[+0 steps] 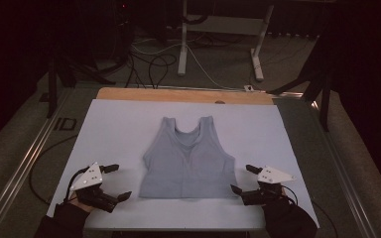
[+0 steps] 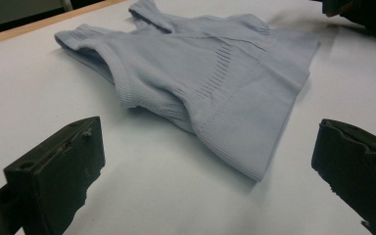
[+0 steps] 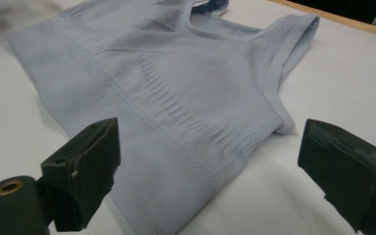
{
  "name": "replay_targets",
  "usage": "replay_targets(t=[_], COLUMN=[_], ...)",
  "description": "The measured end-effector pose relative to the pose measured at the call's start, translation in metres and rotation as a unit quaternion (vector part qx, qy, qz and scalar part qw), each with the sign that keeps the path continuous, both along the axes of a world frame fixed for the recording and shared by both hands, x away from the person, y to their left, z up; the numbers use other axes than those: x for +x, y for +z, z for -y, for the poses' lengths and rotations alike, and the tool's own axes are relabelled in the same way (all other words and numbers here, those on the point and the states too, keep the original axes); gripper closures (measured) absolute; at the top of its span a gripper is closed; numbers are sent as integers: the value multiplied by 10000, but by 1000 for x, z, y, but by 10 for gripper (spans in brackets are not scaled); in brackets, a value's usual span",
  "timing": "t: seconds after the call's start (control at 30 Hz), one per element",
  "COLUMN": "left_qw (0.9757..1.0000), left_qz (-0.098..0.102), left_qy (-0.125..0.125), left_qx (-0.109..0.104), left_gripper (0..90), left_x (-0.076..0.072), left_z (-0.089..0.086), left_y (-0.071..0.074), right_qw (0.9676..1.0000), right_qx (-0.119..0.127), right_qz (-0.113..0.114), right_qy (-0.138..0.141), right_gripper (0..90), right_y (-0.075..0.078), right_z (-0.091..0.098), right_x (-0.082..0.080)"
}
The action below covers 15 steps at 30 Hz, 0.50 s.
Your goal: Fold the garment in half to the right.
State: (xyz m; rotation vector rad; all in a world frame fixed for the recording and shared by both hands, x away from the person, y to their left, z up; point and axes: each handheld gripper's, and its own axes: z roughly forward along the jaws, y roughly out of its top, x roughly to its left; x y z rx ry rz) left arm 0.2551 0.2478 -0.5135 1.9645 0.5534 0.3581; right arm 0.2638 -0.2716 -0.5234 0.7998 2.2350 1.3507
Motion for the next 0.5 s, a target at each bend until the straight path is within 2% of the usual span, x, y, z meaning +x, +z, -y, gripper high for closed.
replay_targets(t=[0.33,0.5], left_qw=[9999,9999], left_qz=[-9,-7], left_qy=[-82,-133], left_qx=[59,58], left_gripper=[4,4], left_x=[-1,-2], left_z=[3,5], left_y=[0,2], right_qw=[9998,9998], right_qx=[-203,-193], right_qz=[71,93], right_qy=[5,12], right_gripper=[88,88], right_y=[-2,1], right_z=[-4,-4], right_x=[-1,-2])
